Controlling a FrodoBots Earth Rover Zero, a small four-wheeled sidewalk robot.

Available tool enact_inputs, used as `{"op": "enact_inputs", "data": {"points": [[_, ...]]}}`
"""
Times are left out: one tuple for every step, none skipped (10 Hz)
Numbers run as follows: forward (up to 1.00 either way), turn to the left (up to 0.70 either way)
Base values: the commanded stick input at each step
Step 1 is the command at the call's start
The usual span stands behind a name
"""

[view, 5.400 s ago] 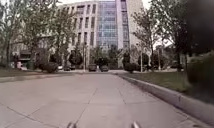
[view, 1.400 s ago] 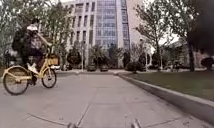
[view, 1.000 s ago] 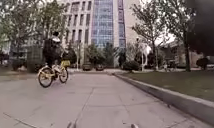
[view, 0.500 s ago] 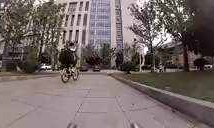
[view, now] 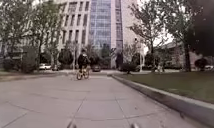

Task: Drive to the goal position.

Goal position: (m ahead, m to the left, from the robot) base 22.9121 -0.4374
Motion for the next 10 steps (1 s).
{"op": "enact_inputs", "data": {"points": [[0.45,0.0],[0.41,0.0],[0.11,0.0],[0.0,0.0],[0.0,0.0],[0.0,0.0],[0.0,0.0],[0.0,0.0],[0.0,0.0],[0.0,0.0]]}}
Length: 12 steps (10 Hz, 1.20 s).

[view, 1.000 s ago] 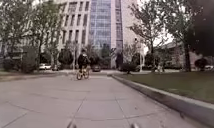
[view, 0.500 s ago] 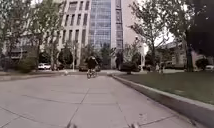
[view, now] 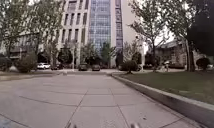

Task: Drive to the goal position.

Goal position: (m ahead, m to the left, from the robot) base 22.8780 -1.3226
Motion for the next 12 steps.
{"op": "enact_inputs", "data": {"points": [[0.0,0.0],[0.0,0.0],[0.04,0.0],[0.34,0.0],[0.45,0.0],[0.45,0.0],[0.45,0.0],[0.45,0.0],[0.45,0.0],[0.45,0.0],[0.45,0.19],[0.45,0.27]]}}
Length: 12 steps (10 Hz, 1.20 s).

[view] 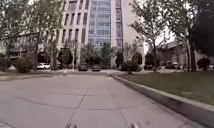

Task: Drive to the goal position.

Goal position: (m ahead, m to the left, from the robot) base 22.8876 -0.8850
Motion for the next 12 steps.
{"op": "enact_inputs", "data": {"points": [[0.45,0.27],[0.45,0.27],[0.45,0.27],[0.45,0.27],[0.45,0.27],[0.45,0.27],[0.45,0.0],[0.45,0.0],[0.45,0.0],[0.45,0.0],[0.45,0.0],[0.45,0.0]]}}
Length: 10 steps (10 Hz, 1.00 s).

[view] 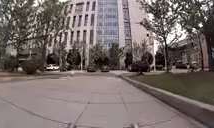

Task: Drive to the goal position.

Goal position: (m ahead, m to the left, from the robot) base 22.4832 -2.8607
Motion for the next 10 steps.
{"op": "enact_inputs", "data": {"points": [[0.45,0.0],[0.45,0.0],[0.45,0.0],[0.45,0.0],[0.45,0.0],[0.45,0.0],[0.45,0.0],[0.45,0.0],[0.45,0.0],[0.45,0.0]]}}
